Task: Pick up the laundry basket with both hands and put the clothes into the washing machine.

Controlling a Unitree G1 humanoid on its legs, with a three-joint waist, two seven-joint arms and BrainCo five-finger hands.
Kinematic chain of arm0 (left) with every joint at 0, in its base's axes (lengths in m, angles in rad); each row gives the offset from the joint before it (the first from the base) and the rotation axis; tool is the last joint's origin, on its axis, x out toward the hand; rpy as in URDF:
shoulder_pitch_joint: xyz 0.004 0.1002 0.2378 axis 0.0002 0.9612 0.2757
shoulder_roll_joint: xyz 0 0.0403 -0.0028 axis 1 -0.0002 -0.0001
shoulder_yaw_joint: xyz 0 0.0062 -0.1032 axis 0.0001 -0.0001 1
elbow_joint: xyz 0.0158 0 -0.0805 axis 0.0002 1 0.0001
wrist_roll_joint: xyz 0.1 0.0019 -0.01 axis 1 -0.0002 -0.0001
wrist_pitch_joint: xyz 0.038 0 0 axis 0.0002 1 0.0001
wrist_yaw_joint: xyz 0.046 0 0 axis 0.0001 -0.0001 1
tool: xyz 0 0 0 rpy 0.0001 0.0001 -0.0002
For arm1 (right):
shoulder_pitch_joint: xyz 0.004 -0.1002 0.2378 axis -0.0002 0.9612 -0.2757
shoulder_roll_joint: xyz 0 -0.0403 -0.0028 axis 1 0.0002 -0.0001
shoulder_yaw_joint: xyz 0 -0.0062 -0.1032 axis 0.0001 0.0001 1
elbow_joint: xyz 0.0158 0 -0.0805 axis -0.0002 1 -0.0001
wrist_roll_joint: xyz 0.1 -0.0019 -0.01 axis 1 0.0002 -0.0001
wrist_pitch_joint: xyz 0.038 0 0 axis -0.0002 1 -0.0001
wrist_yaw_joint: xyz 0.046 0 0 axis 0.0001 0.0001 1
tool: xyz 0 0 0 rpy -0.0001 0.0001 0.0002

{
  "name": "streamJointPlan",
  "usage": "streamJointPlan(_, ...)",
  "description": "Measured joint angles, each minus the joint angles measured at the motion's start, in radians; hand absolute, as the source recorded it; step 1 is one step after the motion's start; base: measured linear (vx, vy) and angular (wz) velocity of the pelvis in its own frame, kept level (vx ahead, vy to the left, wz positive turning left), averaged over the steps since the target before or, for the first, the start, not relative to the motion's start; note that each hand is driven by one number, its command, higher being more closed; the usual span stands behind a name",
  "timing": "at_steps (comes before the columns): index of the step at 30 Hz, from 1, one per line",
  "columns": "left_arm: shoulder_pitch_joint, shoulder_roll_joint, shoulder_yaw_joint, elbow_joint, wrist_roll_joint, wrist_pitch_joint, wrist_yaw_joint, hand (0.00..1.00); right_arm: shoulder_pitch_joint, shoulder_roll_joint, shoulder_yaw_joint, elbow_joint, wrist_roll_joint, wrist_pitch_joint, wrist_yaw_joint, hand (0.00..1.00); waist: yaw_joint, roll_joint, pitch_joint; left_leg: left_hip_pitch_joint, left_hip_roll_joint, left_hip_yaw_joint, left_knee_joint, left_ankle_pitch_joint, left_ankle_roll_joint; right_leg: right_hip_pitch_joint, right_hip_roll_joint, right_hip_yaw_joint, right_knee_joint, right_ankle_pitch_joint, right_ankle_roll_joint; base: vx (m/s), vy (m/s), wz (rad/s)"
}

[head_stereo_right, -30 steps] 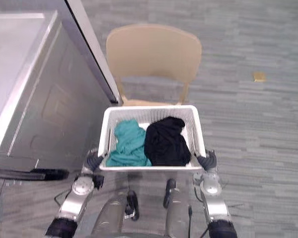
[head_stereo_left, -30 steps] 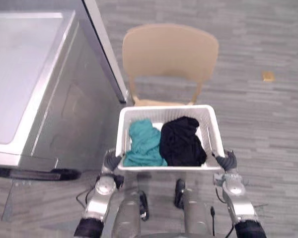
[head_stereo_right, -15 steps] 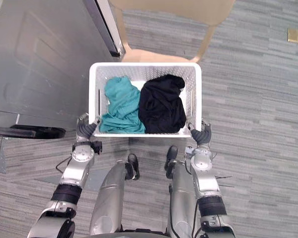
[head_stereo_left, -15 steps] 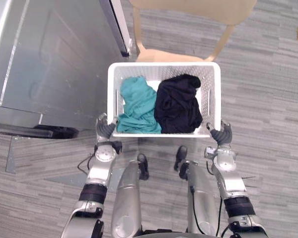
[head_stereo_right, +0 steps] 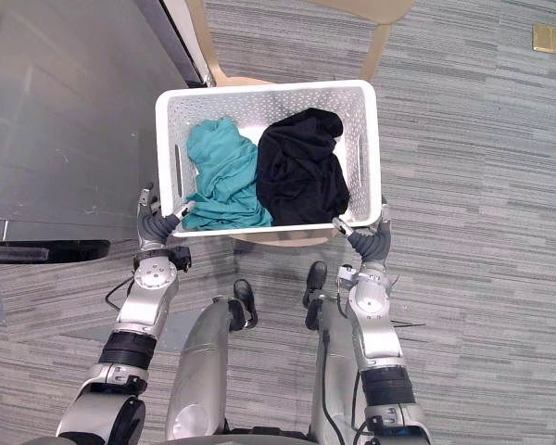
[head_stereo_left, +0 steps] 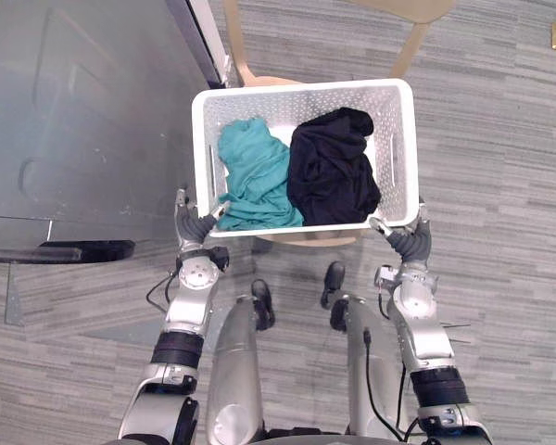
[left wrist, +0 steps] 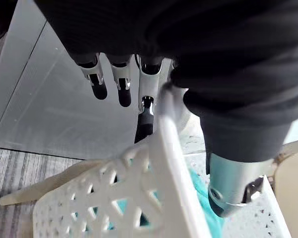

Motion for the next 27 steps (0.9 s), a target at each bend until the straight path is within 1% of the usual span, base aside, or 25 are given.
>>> streamJointPlan(1,0.034,-0.012,0.026,-0.039,-0.045,-0.023,-0.001,0.00,0.025,0.001,-0.002,-0.029,0.000,-0.015,0.002,0.00,-0.002,0.000,0.000,0.009,0.000,0.000,-0.003,0.000,0.000,0.009,0.000,0.000,-0.004,-0.004,0.000,-0.02,-0.045,0.02)
streamJointPlan(2,0.054,-0.020,0.043,-0.061,-0.078,-0.037,-0.002,0.00,0.040,-0.001,-0.004,-0.046,0.000,-0.019,0.005,0.00,-0.001,0.000,0.000,0.016,0.000,0.001,-0.009,0.000,0.000,0.015,0.000,-0.001,-0.008,-0.005,0.001,-0.01,-0.037,0.03)
streamJointPlan(5,0.139,-0.046,0.085,-0.109,-0.149,-0.066,-0.007,0.00,0.091,-0.003,-0.019,-0.074,0.001,-0.027,0.026,0.00,-0.001,0.000,0.000,0.071,-0.006,0.001,-0.041,0.001,-0.001,0.067,0.001,-0.006,-0.027,-0.009,0.003,0.04,-0.035,0.05)
streamJointPlan(8,0.230,-0.074,0.107,-0.120,-0.169,-0.068,-0.032,0.00,0.155,-0.017,-0.036,-0.126,-0.002,-0.030,0.052,0.00,-0.001,-0.001,-0.002,0.138,-0.018,-0.001,-0.080,0.003,-0.004,0.128,-0.005,-0.014,-0.040,-0.022,0.005,0.09,-0.017,0.12)
streamJointPlan(11,0.345,-0.085,0.112,-0.122,-0.169,-0.066,-0.088,0.00,0.218,-0.030,-0.054,-0.129,-0.021,-0.034,0.091,0.00,0.000,-0.006,-0.019,0.206,-0.031,-0.008,-0.132,0.016,-0.004,0.198,-0.009,-0.028,-0.068,-0.034,0.013,0.14,-0.011,0.17)
streamJointPlan(12,0.395,-0.090,0.112,-0.120,-0.169,-0.063,-0.118,0.00,0.251,-0.030,-0.066,-0.126,-0.041,-0.033,0.109,0.00,0.003,-0.006,-0.035,0.237,-0.036,-0.011,-0.154,0.022,0.001,0.227,-0.012,-0.036,-0.076,-0.042,0.014,0.16,-0.007,0.21)
streamJointPlan(13,0.418,-0.092,0.112,-0.115,-0.169,-0.063,-0.131,0.00,0.265,-0.030,-0.066,-0.120,-0.045,-0.032,0.113,0.00,0.004,-0.007,-0.046,0.253,-0.039,-0.012,-0.165,0.030,0.010,0.243,-0.013,-0.041,-0.082,-0.044,0.013,0.17,-0.007,0.25)
streamJointPlan(14,0.460,-0.094,0.112,-0.091,-0.169,-0.062,-0.154,0.00,0.294,-0.030,-0.067,-0.114,-0.050,-0.031,0.131,0.00,0.003,-0.006,-0.075,0.280,-0.047,-0.015,-0.188,0.042,0.027,0.271,-0.020,-0.056,-0.091,-0.053,0.014,0.18,-0.007,0.29)
streamJointPlan(15,0.493,-0.095,0.112,-0.050,-0.168,-0.058,-0.184,0.00,0.314,-0.030,-0.070,-0.089,-0.052,-0.033,0.147,0.00,0.004,-0.006,-0.103,0.318,-0.057,-0.021,-0.221,0.048,0.020,0.305,-0.026,-0.063,-0.101,-0.062,0.019,0.18,-0.007,0.29)
streamJointPlan(16,0.505,-0.094,0.113,-0.020,-0.167,-0.058,-0.200,0.00,0.318,-0.030,-0.070,-0.062,-0.054,-0.033,0.156,0.00,0.005,-0.007,-0.117,0.339,-0.060,-0.022,-0.237,0.052,0.014,0.322,-0.027,-0.066,-0.108,-0.063,0.020,0.20,-0.002,0.23)
streamJointPlan(17,0.525,-0.092,0.112,0.046,-0.167,-0.048,-0.231,0.00,0.321,-0.028,-0.075,0.004,-0.073,-0.028,0.177,0.00,0.008,-0.006,-0.147,0.379,-0.067,-0.023,-0.265,0.067,0.019,0.360,-0.028,-0.072,-0.126,-0.066,0.022,0.18,-0.001,0.18)
streamJointPlan(18,0.532,-0.092,0.111,0.117,-0.161,-0.036,-0.258,0.00,0.326,-0.024,-0.079,0.068,-0.087,-0.023,0.193,0.00,0.013,-0.006,-0.169,0.411,-0.072,-0.023,-0.290,0.083,0.002,0.396,-0.032,-0.081,-0.145,-0.066,0.023,0.15,-0.003,0.19)
streamJointPlan(19,0.533,-0.092,0.111,0.153,-0.155,-0.034,-0.269,0.00,0.328,-0.024,-0.080,0.100,-0.090,-0.022,0.199,0.00,0.021,-0.006,-0.180,0.426,-0.075,-0.023,-0.302,0.088,-0.005,0.412,-0.032,-0.085,-0.153,-0.067,0.025,0.10,-0.005,0.17)
streamJointPlan(20,0.532,-0.092,0.112,0.223,-0.141,-0.026,-0.289,0.00,0.330,-0.025,-0.083,0.170,-0.101,-0.019,0.209,0.00,0.027,-0.006,-0.202,0.453,-0.081,-0.029,-0.325,0.095,-0.012,0.437,-0.033,-0.089,-0.168,-0.072,0.032,0.09,-0.008,0.24)
streamJointPlan(21,0.530,-0.090,0.112,0.292,-0.128,-0.018,-0.303,0.00,0.323,-0.026,-0.084,0.249,-0.114,-0.014,0.219,0.00,0.027,0.000,-0.221,0.477,-0.083,-0.037,-0.347,0.098,-0.018,0.466,-0.035,-0.108,-0.182,-0.074,0.035,0.09,-0.006,0.30)
streamJointPlan(22,0.530,-0.089,0.112,0.326,-0.118,-0.016,-0.308,0.00,0.322,-0.026,-0.086,0.287,-0.120,-0.011,0.219,0.00,0.025,0.003,-0.229,0.489,-0.084,-0.043,-0.357,0.099,-0.019,0.483,-0.035,-0.117,-0.190,-0.075,0.037,0.06,-0.003,0.37)
streamJointPlan(24,0.530,-0.087,0.114,0.433,-0.075,-0.015,-0.309,0.00,0.316,-0.024,-0.100,0.426,-0.129,-0.004,0.221,0.00,0.026,0.012,-0.258,0.539,-0.089,-0.063,-0.400,0.104,-0.029,0.540,-0.035,-0.143,-0.215,-0.077,0.039,0.03,0.002,0.35)
streamJointPlan(27,0.529,-0.081,0.141,0.497,-0.038,-0.015,-0.311,0.00,0.315,-0.025,-0.108,0.527,-0.130,0.001,0.226,0.00,0.027,0.014,-0.286,0.566,-0.094,-0.090,-0.438,0.109,-0.036,0.576,-0.036,-0.173,-0.237,-0.078,0.042,0.00,-0.004,0.35)
